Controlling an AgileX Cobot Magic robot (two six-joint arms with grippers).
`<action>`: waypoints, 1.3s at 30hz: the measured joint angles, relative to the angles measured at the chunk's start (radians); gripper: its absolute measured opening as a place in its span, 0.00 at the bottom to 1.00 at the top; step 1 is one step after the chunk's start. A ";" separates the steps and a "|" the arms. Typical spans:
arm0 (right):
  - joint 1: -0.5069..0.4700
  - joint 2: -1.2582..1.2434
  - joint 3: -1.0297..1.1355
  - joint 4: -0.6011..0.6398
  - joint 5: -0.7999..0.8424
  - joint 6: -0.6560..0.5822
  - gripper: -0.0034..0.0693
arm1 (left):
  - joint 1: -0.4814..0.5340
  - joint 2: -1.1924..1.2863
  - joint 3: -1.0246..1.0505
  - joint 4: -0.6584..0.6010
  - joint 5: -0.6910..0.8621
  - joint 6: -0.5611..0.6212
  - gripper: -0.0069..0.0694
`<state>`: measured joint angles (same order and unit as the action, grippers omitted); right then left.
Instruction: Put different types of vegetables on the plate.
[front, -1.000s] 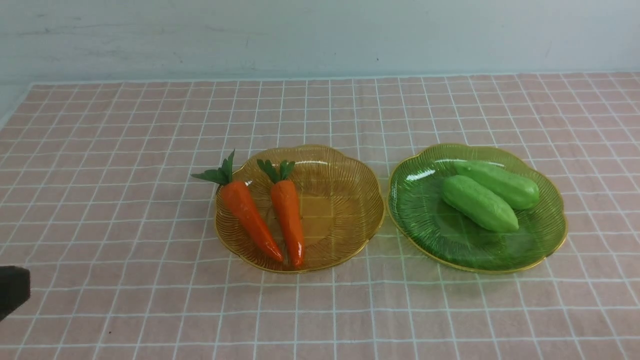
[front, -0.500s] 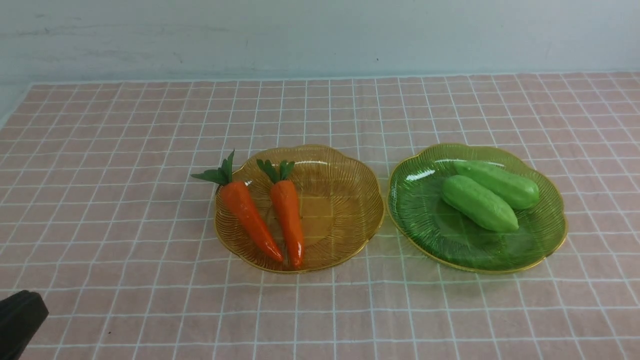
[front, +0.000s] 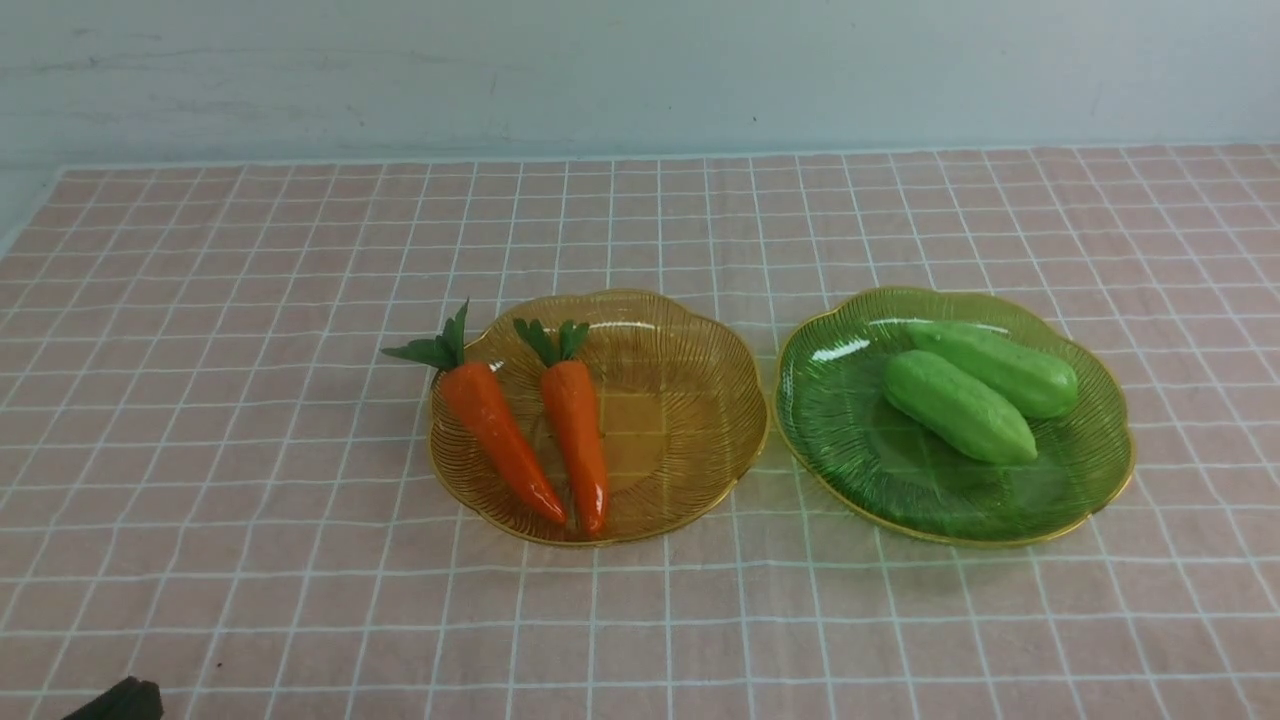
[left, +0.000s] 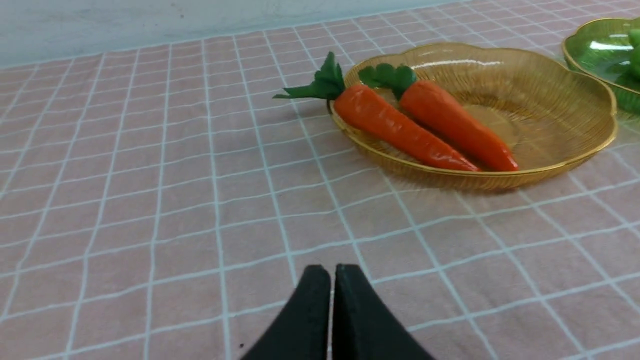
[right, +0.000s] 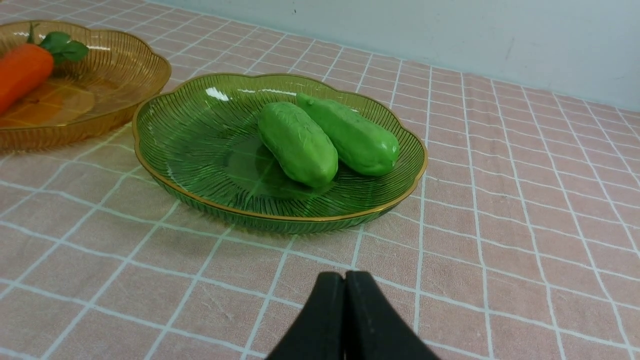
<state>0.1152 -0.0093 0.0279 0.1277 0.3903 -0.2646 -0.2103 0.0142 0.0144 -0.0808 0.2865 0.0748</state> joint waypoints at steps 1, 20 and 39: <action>0.000 0.000 0.000 0.000 0.000 0.000 0.03 | 0.008 -0.010 0.007 0.005 0.001 0.003 0.09; -0.001 0.000 0.000 0.000 0.000 0.000 0.03 | 0.112 -0.026 0.014 0.037 0.095 0.005 0.09; -0.001 0.000 0.000 0.000 0.000 0.000 0.03 | 0.163 -0.026 0.014 0.037 0.096 0.006 0.09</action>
<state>0.1144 -0.0093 0.0279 0.1277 0.3903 -0.2646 -0.0470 -0.0123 0.0281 -0.0436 0.3823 0.0805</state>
